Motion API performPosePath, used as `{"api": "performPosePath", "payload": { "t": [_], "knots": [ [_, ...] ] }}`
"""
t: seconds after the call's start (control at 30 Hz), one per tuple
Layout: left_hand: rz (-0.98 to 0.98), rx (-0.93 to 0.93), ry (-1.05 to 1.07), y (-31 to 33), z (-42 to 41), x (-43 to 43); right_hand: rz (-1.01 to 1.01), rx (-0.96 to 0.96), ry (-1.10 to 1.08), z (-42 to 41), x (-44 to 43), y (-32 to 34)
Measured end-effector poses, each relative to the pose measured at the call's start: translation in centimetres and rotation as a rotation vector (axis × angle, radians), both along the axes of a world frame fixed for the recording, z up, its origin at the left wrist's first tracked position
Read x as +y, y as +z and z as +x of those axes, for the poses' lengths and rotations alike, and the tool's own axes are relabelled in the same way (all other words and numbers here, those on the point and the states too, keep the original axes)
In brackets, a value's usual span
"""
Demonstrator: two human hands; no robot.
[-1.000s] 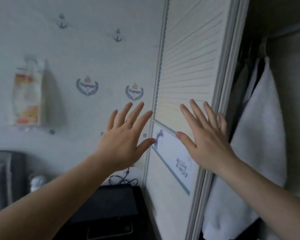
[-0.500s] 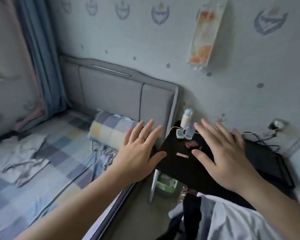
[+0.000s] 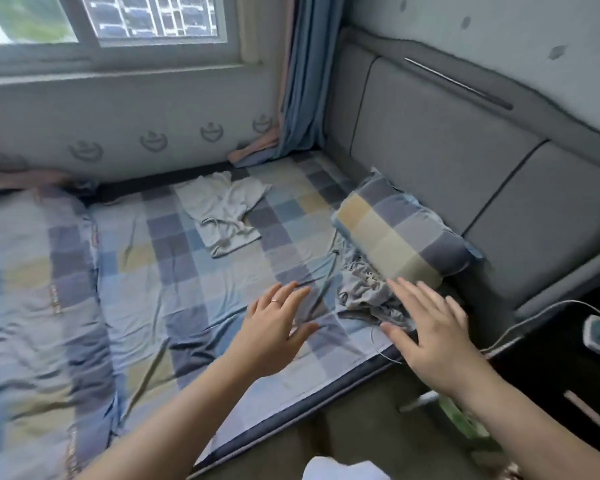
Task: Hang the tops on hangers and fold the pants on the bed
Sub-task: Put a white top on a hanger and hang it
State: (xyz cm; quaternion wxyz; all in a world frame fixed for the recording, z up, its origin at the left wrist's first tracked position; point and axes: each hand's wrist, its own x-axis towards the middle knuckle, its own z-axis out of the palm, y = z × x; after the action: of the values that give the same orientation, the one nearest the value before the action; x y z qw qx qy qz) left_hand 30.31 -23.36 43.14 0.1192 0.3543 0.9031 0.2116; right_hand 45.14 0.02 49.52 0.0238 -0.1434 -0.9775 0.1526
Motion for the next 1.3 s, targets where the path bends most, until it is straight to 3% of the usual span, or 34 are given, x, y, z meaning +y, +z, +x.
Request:
{"api": "performPosePath", "payload": {
  "t": [0.4,0.57,0.93,1.17,1.3],
  "knots": [
    [-0.087,-0.215,0.524,-9.8,-15.0,-2.1,-0.143,-0.29,0.396,-27.6,1.8,-11.3],
    [-0.129,-0.251,0.617,-19.7,-22.5,-3.9,-0.156,-0.32,0.394,-37.3,-0.2,-21.0],
    [-0.248,0.017,0.465,-55.6,-48.2,-5.0,-0.077,-0.109,0.356,-64.7,-5.3,-57.4],
    [-0.124,0.278,0.625,-65.5,-62.2,-3.2,-0.013,0.016,0.334,-76.7,-6.7,-69.2],
    [-0.015,0.369,0.748,-67.1,-66.8,-2.4,0.086,0.166,0.235,-80.0,-7.0,-73.1]
  ]
}}
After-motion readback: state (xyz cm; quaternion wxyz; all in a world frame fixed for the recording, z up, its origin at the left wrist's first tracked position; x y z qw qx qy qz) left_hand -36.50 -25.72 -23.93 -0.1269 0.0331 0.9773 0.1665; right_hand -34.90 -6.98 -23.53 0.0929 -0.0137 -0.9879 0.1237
